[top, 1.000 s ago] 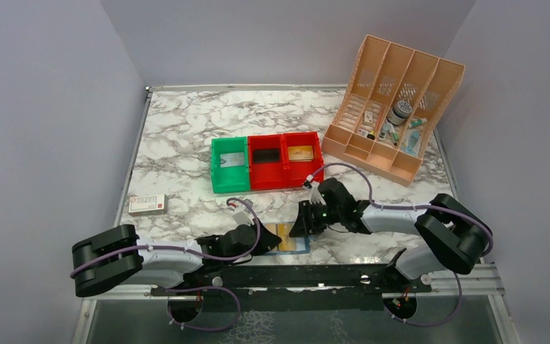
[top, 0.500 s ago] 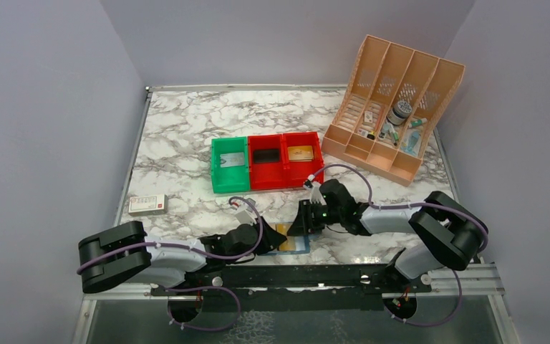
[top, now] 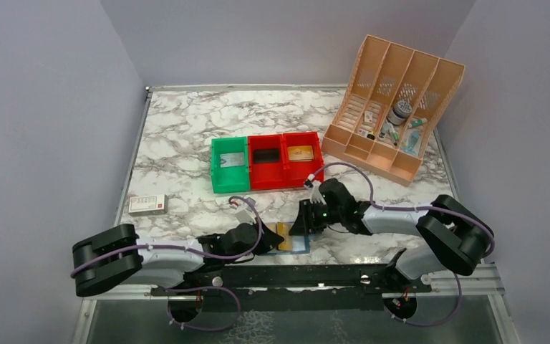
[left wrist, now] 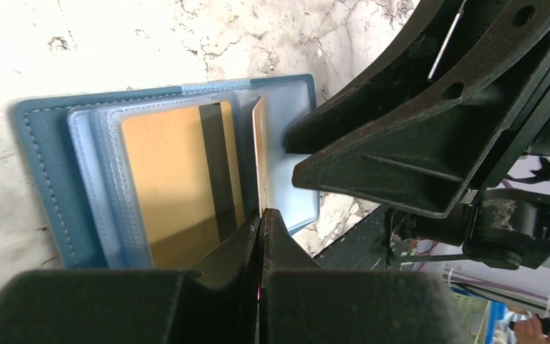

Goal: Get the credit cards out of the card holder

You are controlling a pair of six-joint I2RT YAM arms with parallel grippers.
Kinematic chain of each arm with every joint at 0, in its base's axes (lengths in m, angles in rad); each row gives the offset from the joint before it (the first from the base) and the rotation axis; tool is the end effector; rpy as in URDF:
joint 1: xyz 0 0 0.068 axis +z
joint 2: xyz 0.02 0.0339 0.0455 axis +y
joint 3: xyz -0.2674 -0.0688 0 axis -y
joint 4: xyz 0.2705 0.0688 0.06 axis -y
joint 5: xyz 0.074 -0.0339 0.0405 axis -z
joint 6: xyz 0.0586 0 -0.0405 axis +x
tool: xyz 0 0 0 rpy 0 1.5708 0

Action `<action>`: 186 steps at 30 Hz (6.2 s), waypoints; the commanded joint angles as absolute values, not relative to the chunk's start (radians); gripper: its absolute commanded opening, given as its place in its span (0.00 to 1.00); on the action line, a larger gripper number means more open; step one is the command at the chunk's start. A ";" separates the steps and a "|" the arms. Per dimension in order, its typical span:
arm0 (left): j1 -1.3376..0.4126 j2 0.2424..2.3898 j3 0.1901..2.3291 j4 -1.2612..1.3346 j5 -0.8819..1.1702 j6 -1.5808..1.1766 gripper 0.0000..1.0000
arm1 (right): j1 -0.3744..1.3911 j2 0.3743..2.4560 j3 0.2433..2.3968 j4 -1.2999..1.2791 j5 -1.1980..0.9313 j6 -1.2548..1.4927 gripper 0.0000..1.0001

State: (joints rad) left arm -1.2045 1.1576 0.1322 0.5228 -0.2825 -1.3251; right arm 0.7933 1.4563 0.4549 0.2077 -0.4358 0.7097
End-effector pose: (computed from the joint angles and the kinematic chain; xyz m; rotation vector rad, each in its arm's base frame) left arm 0.0935 -0.1981 0.0955 -0.3316 2.2837 -1.1984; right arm 0.1753 0.2133 0.0930 -0.3467 2.6077 1.1561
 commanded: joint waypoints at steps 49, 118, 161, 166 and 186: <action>-0.805 0.863 0.267 0.554 0.156 -0.955 0.00 | 0.531 1.338 0.461 0.685 -0.872 0.805 0.56; -0.764 0.755 0.410 -0.103 -0.159 -0.810 0.99 | 0.534 1.572 0.986 0.082 -0.056 -0.140 0.01; -0.762 0.756 0.402 -0.098 -0.139 -0.807 0.99 | 0.612 1.909 1.043 0.183 0.068 -0.737 0.13; -0.762 0.765 0.402 -0.093 -0.134 -0.807 0.99 | 0.612 1.924 1.075 0.147 0.059 -0.727 0.20; -0.762 0.771 0.405 -0.099 -0.130 -0.804 0.99 | 0.612 1.934 1.086 0.123 0.061 -0.708 0.28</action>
State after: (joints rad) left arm -0.7670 0.7738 0.3862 -0.1066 -0.1452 -0.8188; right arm 0.6079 1.9102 1.0595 0.1490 0.0685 -0.7265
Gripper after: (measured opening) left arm 0.992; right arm 0.275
